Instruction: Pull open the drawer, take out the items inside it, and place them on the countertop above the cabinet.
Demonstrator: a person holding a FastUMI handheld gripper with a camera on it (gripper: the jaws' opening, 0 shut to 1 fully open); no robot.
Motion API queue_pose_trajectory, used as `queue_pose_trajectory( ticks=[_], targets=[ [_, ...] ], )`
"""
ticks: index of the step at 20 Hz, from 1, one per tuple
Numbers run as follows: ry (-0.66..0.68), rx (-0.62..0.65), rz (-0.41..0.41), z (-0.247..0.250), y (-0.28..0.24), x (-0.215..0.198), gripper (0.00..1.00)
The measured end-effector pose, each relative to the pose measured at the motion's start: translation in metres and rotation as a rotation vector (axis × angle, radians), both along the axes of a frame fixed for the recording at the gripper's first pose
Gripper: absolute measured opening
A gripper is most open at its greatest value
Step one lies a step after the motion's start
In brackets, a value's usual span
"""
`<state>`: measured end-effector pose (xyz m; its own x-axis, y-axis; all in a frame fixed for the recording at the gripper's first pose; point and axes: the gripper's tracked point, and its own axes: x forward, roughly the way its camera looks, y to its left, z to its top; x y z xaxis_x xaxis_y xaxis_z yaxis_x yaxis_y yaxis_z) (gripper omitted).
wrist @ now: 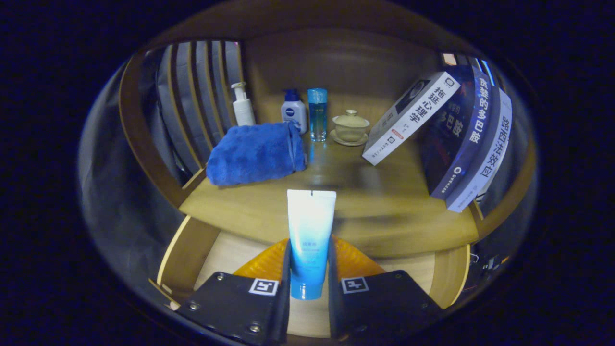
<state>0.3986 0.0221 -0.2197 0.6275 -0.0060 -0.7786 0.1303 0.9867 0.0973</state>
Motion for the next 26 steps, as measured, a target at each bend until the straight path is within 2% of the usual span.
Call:
queue_pose_trajectory(
  ticks=[11,15,20,21,24,25,26],
  targets=[
    [-0.012,0.031,-0.11,-0.021,-0.01,0.041,0.33],
    [-0.046,-0.014,-0.138,-0.029,-0.016,0.056,0.33],
    [-0.086,-0.061,-0.133,-0.029,-0.016,0.061,0.34],
    [-0.094,-0.065,-0.132,-0.03,-0.017,0.061,0.41],
    [-0.127,-0.046,-0.137,-0.028,-0.015,0.06,0.45],
    [-0.143,-0.028,-0.13,-0.025,-0.011,0.062,0.52],
    [-0.162,-0.029,-0.129,-0.021,-0.011,0.062,0.64]
  ],
)
